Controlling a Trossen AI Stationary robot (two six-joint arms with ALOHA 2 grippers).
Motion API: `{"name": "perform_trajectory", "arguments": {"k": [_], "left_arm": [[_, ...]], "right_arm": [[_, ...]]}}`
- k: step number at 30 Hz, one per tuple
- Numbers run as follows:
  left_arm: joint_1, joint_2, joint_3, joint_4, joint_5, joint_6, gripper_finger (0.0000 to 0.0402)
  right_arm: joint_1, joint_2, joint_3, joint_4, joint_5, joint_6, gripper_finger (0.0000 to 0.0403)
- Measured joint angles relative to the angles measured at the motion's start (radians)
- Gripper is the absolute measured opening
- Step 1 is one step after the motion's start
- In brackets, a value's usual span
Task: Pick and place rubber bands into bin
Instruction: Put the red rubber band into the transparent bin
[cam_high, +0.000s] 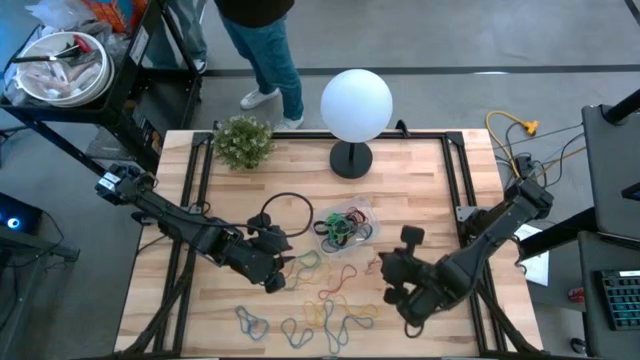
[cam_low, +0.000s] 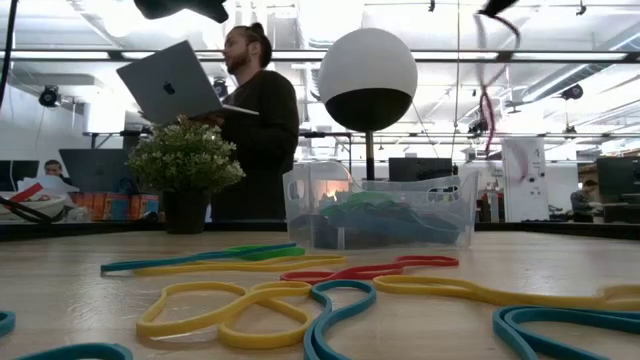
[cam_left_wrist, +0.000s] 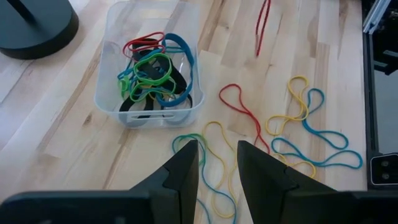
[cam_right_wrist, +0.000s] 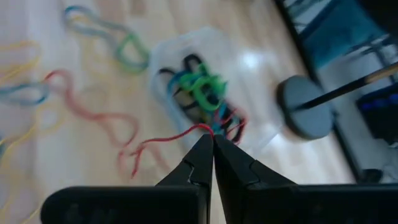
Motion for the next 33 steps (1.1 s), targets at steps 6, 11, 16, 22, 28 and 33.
{"name": "perform_trajectory", "arguments": {"k": [6, 11, 16, 22, 28, 33], "left_arm": [[0.000, 0.000, 0.000, 0.004, 0.000, -0.001, 0.0095], [0.000, 0.000, 0.000, 0.011, 0.000, -0.003, 0.0095], [0.000, 0.000, 0.000, 0.018, 0.000, -0.003, 0.0095], [0.000, 0.000, 0.000, 0.030, 0.000, 0.001, 0.0095], [-0.001, 0.000, 0.000, 0.029, 0.000, 0.002, 0.0095], [-0.001, 0.000, 0.000, 0.030, 0.001, 0.002, 0.0095]], "right_arm": [[-0.105, 0.000, 0.048, 0.001, 0.079, -0.073, 0.0008], [-0.197, -0.001, 0.072, 0.007, 0.098, -0.149, 0.0008], [-0.278, -0.001, 0.071, 0.021, 0.096, -0.206, 0.0008], [-0.360, -0.002, 0.048, 0.056, 0.050, -0.245, 0.0008], [-0.414, -0.002, -0.006, 0.172, -0.042, -0.308, 0.0008], [-0.444, -0.002, -0.051, 0.216, -0.120, -0.315, 0.0008]]}}
